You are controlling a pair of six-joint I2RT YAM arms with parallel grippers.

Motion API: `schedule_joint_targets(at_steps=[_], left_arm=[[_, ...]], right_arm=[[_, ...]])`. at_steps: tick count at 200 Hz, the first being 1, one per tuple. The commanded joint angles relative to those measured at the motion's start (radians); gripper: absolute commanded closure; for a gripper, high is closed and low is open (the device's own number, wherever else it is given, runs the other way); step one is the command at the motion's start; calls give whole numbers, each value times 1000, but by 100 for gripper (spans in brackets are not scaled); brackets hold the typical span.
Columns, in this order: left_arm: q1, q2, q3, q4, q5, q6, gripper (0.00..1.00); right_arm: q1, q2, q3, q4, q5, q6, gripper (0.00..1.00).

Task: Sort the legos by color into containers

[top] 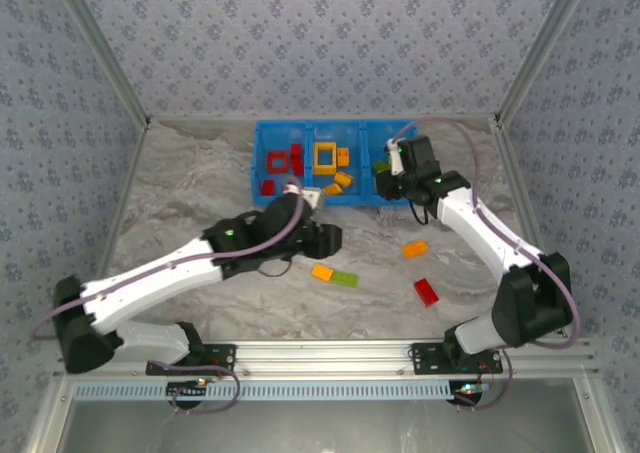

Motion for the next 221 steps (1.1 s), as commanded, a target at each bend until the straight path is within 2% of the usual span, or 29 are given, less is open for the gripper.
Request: schedule_joint_targets(at_steps=[1, 27, 74, 100, 154, 169, 195, 221], left_arm=[[-32, 95, 95, 98, -136, 72, 44], [-34, 229, 163, 136, -173, 113, 44], [-45, 398, 264, 173, -262, 145, 43], [-63, 482, 343, 153, -284, 173, 43], [-112, 644, 544, 18, -407, 204, 42], [-112, 657, 560, 5, -427, 199, 42], [-112, 651, 557, 1, -427, 196, 42], [-111, 640, 547, -2, -430, 192, 42]], right_arm=[[-43, 137, 126, 23, -153, 28, 75], [-75, 304, 271, -10, -182, 39, 76], [-93, 493, 452, -57, -212, 54, 76], [-93, 548, 486, -60, -225, 64, 76], [-100, 604, 511, -63, -274, 79, 74], [-101, 616, 518, -69, -278, 82, 70], [-101, 617, 520, -75, -281, 81, 57], [-101, 587, 513, -74, -274, 75, 50]])
